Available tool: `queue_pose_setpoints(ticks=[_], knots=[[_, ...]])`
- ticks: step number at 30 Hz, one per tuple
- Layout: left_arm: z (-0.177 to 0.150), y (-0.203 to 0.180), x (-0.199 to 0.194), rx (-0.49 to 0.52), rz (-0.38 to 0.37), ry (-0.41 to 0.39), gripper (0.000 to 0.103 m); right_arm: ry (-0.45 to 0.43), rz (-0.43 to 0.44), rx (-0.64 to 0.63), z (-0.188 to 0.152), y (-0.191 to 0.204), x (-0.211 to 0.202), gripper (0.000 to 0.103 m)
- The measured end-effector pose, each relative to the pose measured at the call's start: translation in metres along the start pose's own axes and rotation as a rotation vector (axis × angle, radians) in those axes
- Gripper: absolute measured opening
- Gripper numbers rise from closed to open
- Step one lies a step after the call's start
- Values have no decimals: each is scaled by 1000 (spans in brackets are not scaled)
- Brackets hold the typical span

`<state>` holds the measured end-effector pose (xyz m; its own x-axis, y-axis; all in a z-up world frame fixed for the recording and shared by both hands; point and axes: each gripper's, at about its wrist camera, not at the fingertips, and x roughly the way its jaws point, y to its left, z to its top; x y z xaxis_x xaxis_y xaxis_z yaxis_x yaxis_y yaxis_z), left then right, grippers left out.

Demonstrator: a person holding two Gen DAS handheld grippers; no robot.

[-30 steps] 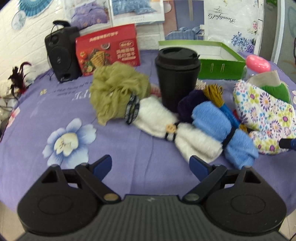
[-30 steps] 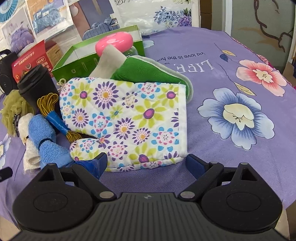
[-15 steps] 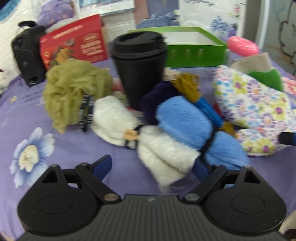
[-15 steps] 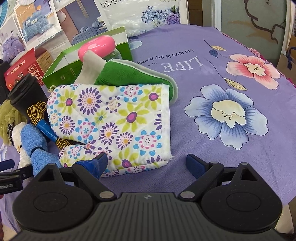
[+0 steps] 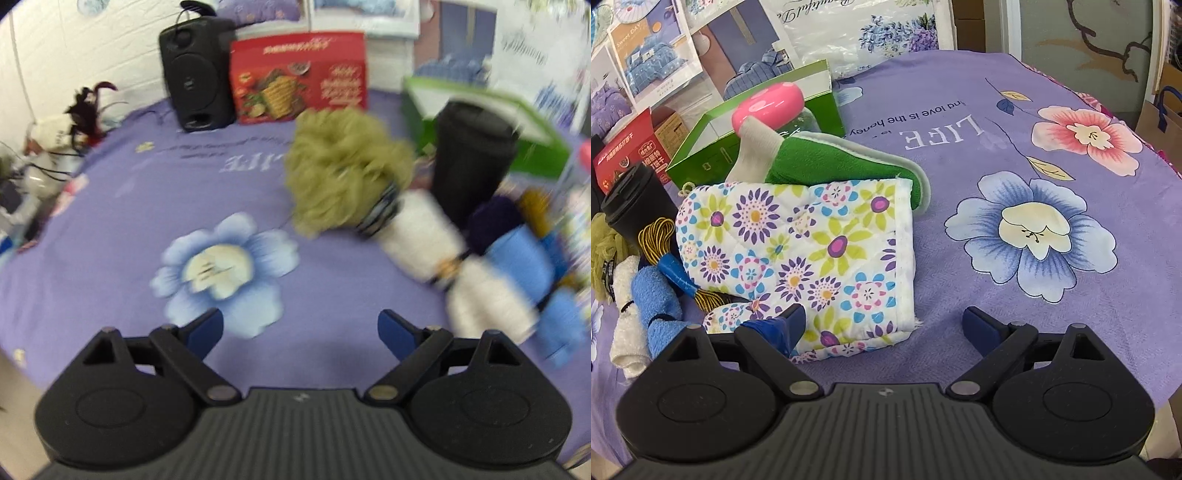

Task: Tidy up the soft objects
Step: 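Close left tool on white fluffy towel roll while right tool grasps floral oven mitt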

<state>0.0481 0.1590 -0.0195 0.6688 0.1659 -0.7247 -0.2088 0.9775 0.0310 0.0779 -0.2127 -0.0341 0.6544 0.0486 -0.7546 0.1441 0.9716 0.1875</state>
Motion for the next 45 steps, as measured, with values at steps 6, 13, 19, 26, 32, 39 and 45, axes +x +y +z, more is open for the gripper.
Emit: queue_pose_setpoints(ticks=[6, 13, 19, 26, 32, 39, 45], knots=[[43, -71, 32, 29, -2, -22, 91, -4, 11, -12, 0, 2, -5, 79], [52, -96, 104, -34, 63, 175, 91, -12, -17, 9, -1, -15, -6, 79], [26, -66, 82, -2, 29, 212, 91, -9, -6, 32, 2, -24, -2, 79], [1, -31, 51, 53, 13, 164, 91, -32, 3, -17, 3, -15, -4, 79], [-2, -47, 33, 86, -13, 90, 91, -73, 62, -88, 5, 16, -8, 79], [-2, -39, 37, 40, -8, 114, 91, -85, -38, -267, 11, 64, 19, 79], [-2, -36, 40, 28, -9, 121, 91, -52, -90, -424, -1, 68, 32, 80]])
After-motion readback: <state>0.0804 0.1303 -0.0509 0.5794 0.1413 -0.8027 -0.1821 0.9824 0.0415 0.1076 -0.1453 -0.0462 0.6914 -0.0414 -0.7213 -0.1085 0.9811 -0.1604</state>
